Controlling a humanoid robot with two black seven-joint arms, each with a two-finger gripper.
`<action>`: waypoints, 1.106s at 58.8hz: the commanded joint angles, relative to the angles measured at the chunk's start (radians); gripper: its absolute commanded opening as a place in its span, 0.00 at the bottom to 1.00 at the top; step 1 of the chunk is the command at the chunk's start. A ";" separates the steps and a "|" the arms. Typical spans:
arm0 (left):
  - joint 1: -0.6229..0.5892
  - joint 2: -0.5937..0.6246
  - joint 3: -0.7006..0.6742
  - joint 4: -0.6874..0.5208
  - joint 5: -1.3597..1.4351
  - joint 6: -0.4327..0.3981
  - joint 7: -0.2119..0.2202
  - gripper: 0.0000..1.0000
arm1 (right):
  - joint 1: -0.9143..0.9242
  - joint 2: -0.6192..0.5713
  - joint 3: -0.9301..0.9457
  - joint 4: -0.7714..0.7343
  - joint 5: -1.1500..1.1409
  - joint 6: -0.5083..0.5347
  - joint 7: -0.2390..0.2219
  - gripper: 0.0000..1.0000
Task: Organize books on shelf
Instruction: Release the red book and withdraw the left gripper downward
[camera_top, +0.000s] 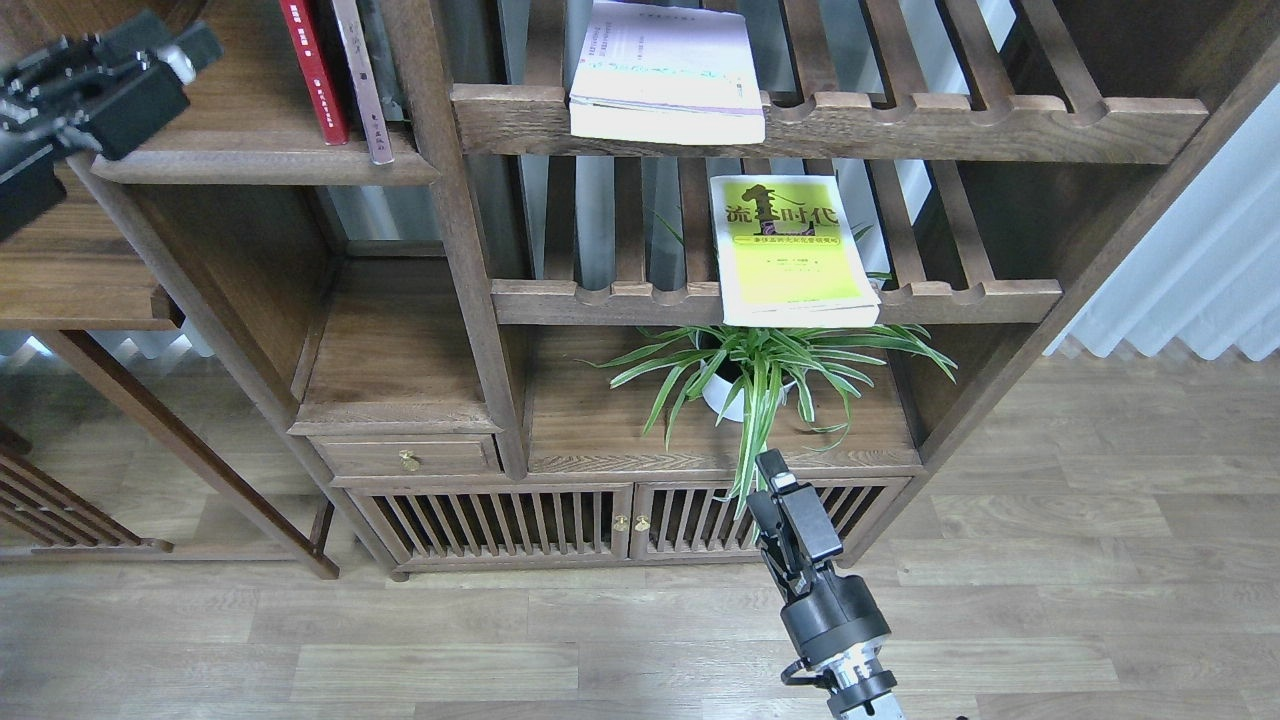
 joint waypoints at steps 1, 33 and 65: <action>0.044 -0.021 -0.014 0.000 -0.006 0.000 -0.001 0.67 | 0.017 0.000 0.002 0.002 0.000 0.000 -0.001 0.98; 0.197 -0.349 0.010 0.008 -0.006 0.000 0.002 0.75 | 0.039 0.000 0.003 0.002 0.000 0.000 -0.003 0.99; 0.397 -0.511 0.111 0.069 -0.256 0.000 -0.024 0.81 | 0.109 0.000 0.006 -0.010 0.002 0.000 -0.003 0.99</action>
